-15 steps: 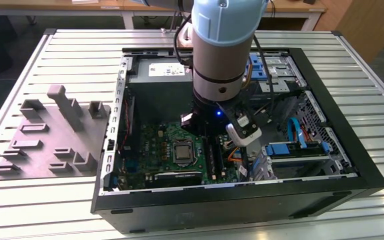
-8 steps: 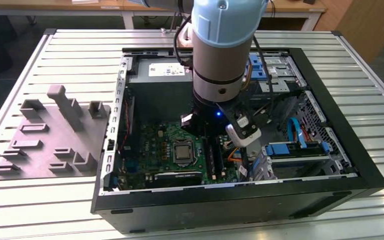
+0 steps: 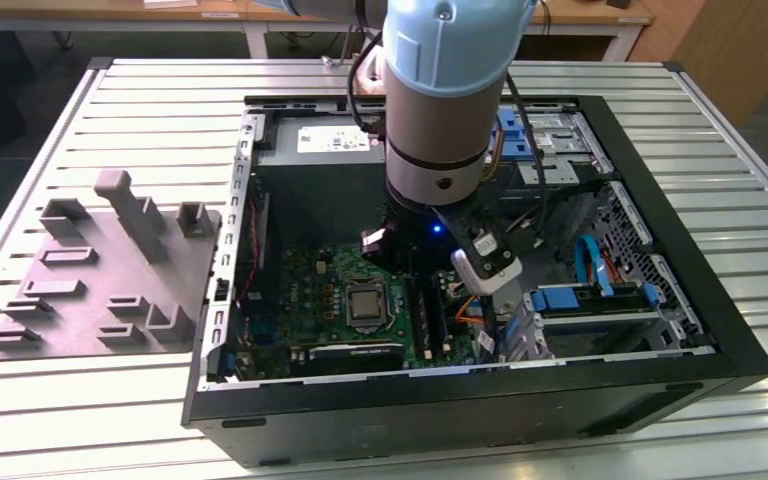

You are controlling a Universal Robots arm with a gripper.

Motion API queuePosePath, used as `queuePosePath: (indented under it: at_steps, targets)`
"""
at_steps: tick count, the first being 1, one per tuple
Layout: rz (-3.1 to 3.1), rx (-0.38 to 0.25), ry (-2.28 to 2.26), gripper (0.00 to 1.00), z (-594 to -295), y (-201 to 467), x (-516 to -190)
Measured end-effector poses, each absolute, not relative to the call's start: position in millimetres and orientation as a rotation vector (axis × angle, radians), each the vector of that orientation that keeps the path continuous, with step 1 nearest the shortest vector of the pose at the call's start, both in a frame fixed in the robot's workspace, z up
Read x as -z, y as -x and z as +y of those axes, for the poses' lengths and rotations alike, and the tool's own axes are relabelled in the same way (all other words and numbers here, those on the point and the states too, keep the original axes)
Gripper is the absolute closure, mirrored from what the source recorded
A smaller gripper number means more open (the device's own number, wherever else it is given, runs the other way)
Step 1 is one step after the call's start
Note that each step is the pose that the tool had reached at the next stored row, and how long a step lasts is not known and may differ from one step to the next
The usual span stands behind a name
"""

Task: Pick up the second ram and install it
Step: 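Insert the second ram into the second slot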

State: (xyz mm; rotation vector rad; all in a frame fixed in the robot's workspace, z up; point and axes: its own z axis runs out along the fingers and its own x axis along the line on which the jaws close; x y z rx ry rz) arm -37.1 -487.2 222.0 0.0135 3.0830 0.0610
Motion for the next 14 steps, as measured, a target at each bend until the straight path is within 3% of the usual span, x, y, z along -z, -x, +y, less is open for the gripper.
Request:
queuePosePath:
  at_steps: [14]
  targets:
    - [3.083, -0.061, -0.014, 0.89, -487.2, 37.1, -218.0]
